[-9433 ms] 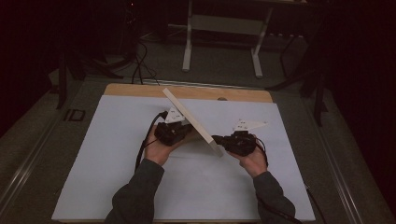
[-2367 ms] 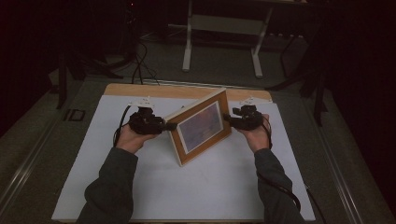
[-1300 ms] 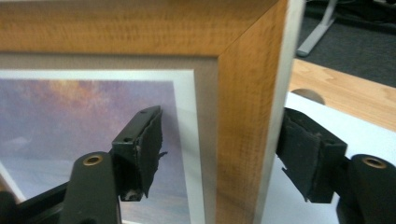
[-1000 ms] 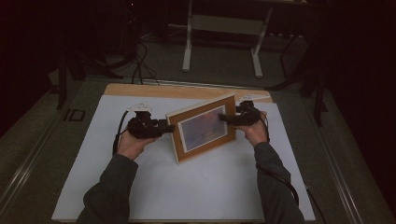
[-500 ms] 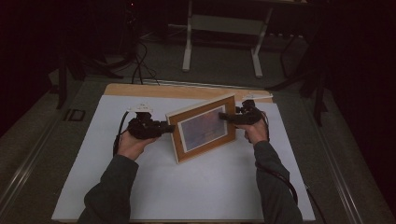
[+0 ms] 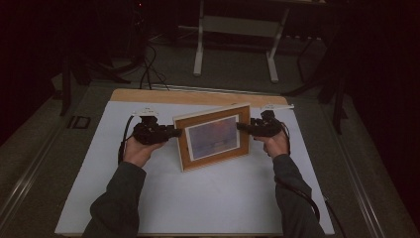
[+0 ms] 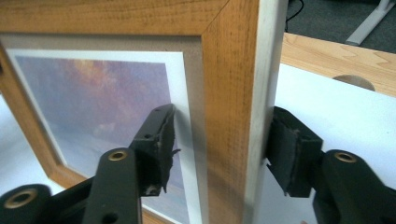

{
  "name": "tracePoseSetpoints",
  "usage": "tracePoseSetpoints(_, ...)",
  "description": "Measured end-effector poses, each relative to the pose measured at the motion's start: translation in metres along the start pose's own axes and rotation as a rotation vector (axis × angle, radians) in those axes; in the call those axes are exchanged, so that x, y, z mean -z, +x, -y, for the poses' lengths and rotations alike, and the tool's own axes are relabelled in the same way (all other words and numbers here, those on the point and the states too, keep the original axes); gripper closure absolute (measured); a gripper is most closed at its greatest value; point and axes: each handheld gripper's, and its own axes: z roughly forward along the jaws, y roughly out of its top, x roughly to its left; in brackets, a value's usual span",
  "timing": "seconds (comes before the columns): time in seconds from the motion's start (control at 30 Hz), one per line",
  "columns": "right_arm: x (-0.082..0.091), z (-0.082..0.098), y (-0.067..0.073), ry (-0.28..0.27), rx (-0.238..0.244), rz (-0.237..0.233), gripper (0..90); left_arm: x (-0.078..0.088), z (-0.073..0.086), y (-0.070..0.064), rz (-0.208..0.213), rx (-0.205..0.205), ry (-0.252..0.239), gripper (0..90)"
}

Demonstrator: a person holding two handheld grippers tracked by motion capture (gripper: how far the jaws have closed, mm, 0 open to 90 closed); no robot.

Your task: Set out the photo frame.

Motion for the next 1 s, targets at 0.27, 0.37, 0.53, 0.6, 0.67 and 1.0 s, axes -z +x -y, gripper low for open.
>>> tracePoseSetpoints(0.27,0.004,0.004,0.005,0.003,0.009,0.019,49.7,-0.001,-0.001,0.003,0.004,-0.001,-0.003,71.2)
tracePoseSetpoints(0.37,0.005,0.005,0.006,-0.001,0.003,0.027,49.8,-0.002,-0.001,0.005,0.007,0.001,-0.002,71.0)
tracePoseSetpoints(0.53,0.007,0.008,0.009,0.0,0.003,0.034,51.5,-0.003,-0.002,0.008,0.012,0.001,-0.001,70.4)
tracePoseSetpoints(0.6,0.008,0.009,0.01,0.001,0.005,0.039,52.0,-0.003,-0.002,0.009,0.017,0.003,-0.004,70.2)
tracePoseSetpoints(0.67,0.009,0.009,0.011,0.003,0.004,0.047,52.3,-0.004,-0.002,0.011,0.022,0.001,-0.005,70.0)
tracePoseSetpoints(1.0,0.016,0.015,0.019,0.007,0.006,0.063,56.5,-0.007,-0.007,0.017,0.017,-0.022,-0.003,68.0)
